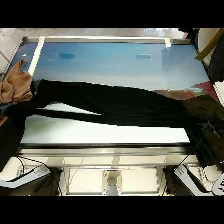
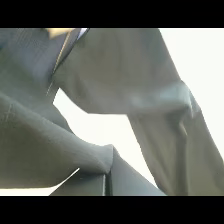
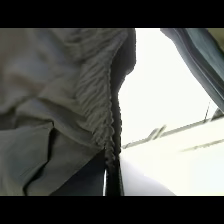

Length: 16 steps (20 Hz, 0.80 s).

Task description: Fold the clothes and pants, and hang the long-sleeved shirts on hangers.

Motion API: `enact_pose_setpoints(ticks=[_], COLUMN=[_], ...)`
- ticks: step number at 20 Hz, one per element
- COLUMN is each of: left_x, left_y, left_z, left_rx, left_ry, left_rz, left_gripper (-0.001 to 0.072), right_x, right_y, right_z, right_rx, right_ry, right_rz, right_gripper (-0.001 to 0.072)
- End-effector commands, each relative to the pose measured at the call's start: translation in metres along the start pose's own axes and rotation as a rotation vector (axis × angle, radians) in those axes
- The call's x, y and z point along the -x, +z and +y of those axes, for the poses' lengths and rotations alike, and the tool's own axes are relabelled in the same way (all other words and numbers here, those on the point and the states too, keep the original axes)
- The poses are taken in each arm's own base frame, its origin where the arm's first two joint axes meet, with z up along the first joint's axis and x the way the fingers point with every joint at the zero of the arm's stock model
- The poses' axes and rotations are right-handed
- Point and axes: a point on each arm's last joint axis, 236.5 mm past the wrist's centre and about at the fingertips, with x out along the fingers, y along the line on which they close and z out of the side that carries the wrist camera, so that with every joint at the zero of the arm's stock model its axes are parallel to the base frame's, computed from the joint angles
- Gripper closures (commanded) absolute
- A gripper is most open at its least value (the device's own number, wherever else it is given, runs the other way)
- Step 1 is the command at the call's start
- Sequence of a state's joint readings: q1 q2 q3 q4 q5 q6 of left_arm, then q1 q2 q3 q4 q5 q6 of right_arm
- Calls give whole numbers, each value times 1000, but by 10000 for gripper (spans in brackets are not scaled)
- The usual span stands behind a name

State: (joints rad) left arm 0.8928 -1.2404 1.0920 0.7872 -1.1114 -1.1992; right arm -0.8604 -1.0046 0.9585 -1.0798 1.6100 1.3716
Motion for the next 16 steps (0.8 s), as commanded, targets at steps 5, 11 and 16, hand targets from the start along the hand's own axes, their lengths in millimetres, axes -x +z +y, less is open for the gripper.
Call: enact_pose_setpoints(ticks=[5,11,16], left_x=[-104,-185,-210], left_y=[71,76,73], left_z=[-73,-75,-76], left_rx=[-151,-195,-212], left_ry=[125,187,173], left_rz=[-52,-24,-44], left_gripper=[706,705,552], right_x=[-85,-110,-116], right_y=[74,164,217], right_z=[24,56,83], right_rx=[-170,-147,-95], right_ry=[50,72,88], right_rz=[-32,-243,-419], right_gripper=[688,688,532])
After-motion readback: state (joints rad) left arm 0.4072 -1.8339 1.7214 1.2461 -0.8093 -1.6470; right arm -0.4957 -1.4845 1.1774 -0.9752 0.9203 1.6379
